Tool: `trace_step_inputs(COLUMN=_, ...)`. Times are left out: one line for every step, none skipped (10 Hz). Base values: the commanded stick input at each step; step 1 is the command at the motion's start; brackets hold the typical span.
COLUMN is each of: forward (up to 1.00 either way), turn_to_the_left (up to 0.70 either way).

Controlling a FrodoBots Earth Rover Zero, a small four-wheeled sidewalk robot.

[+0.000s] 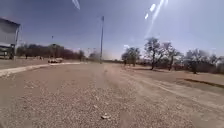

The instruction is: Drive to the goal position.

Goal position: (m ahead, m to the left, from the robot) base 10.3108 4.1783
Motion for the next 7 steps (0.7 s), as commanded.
trace_step_inputs(forward=1.0, turn_to_the_left=0.0)
trace_step_inputs(forward=1.0, turn_to_the_left=0.0)
trace_step_inputs(forward=1.0, turn_to_the_left=0.0)
trace_step_inputs(forward=1.0, turn_to_the_left=0.0)
trace_step_inputs(forward=1.0, turn_to_the_left=0.0)
trace_step_inputs(forward=1.0, turn_to_the_left=0.0)
trace_step_inputs(forward=1.0, turn_to_the_left=0.0)
